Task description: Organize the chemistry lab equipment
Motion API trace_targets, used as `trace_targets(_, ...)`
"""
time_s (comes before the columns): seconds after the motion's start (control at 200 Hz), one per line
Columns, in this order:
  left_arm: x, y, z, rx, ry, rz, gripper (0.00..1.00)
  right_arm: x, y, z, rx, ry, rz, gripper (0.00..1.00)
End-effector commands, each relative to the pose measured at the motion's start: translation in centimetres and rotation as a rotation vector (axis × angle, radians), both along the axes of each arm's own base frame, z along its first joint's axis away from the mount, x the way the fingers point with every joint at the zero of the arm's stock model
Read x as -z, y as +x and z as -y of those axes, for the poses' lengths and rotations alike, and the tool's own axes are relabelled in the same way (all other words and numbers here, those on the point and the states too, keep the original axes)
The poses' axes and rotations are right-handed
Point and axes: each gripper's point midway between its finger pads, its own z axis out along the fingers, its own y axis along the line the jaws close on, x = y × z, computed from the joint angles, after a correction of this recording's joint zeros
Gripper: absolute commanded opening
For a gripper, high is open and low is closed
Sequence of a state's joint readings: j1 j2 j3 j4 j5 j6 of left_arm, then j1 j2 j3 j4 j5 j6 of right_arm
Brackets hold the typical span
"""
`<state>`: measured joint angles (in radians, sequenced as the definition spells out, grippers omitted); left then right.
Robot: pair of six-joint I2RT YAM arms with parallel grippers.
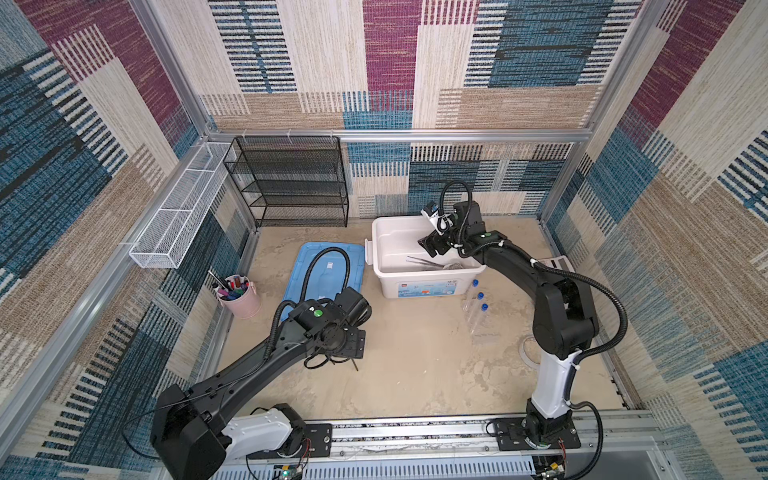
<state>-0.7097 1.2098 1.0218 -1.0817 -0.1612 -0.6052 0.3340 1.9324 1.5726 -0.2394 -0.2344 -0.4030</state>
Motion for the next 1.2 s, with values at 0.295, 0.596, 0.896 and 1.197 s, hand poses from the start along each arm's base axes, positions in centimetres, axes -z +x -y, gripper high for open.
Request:
trace_targets(0.295, -4.5, 2.9, 0.9, 0.042, -0.011, 0.141, 0.74, -3.6, -0.5, 0.8, 0.007, 0.154, 0.053, 0.92)
trace_targets(0.596, -10.7, 6.0, 2.7, 0.104, -0.061, 0.316, 0.71, -5.3, -0.6, 2.1, 0.037, 0.249, 0.066, 0.92)
trace_targets(0.896, -14.9, 10.4, 5.9, 0.196, -0.085, 0.421, 0.71, -5.9, -1.4, 2.7, 0.044, 0.278, 0.073, 0.93)
trace_targets(1.197, -17.5, 15.9, 9.7, 0.270, -0.145, 0.474, 0.71, -5.8, -2.0, 3.8, 0.086, 0.306, 0.066, 0.93)
